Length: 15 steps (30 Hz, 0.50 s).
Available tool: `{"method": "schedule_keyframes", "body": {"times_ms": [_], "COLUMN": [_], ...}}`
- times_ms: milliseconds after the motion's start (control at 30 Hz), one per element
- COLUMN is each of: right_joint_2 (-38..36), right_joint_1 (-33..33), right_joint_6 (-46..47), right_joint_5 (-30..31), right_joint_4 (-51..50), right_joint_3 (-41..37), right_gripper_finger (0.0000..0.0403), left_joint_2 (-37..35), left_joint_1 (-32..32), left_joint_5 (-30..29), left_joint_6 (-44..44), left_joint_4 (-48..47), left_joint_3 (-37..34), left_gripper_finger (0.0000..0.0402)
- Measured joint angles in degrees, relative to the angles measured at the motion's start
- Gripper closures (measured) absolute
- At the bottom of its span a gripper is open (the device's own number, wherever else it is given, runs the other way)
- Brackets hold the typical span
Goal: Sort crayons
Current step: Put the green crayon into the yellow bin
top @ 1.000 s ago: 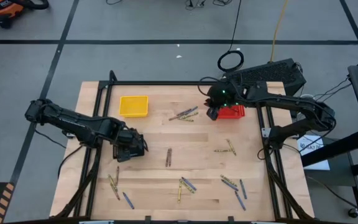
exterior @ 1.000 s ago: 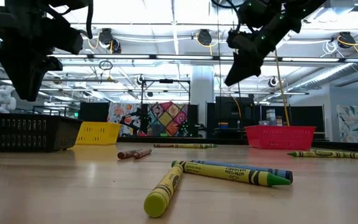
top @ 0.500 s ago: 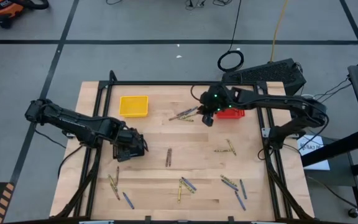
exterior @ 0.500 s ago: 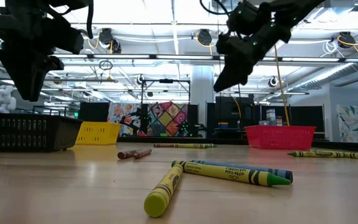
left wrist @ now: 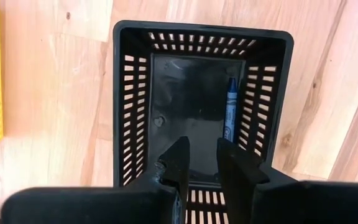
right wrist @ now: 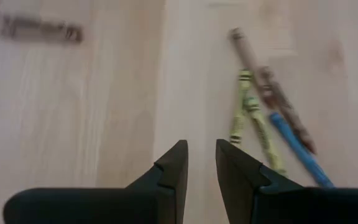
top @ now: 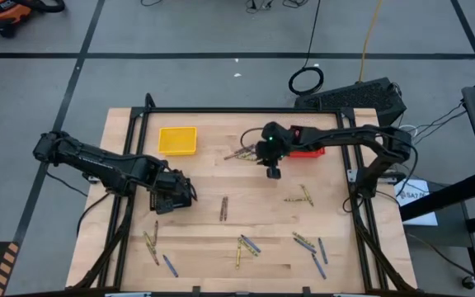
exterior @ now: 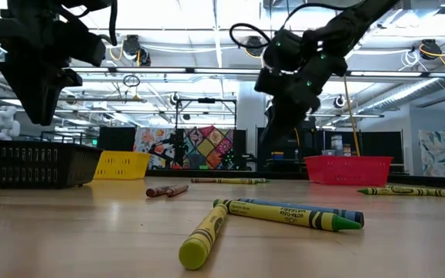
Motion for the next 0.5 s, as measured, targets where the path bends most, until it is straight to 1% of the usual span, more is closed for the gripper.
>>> {"method": "schedule_keyframes", "body": {"times_ms": [167, 233, 400, 433, 500], "right_joint_2": [2.73, 3.73, 6.18, 6.46, 6.93], "right_joint_1": [0.81, 0.79, 0.73, 0.68, 0.70], "right_joint_6": [-1.68, -1.43, 4.26, 5.21, 7.11], "right_joint_5": [0.16, 0.40, 0.52, 1.02, 5.00], "right_joint_4": [2.14, 4.55, 10.72, 11.04, 11.19], "right_joint_3": [0.00, 0.00, 0.00, 0.00, 0.00], "right_gripper_finger": [0.0332, 0.0332, 0.0332, 0.0332, 0.0332], "left_joint_2": [0.00, 0.00, 0.00, 0.00, 0.00], "left_joint_1": [0.00, 0.00, 0.00, 0.00, 0.00], "left_joint_5": [-0.12, -0.82, -1.36, -1.38, -1.38], "left_joint_6": [0.00, 0.02, 0.00, -0.05, -0.07], "left_joint_4": [-0.01, 0.00, -0.02, -0.02, -0.02], "left_joint_3": [-0.02, 0.00, -0.01, -0.01, -0.02], "left_gripper_finger": [0.0325, 0.0325, 0.0325, 0.0325, 0.0325]}}
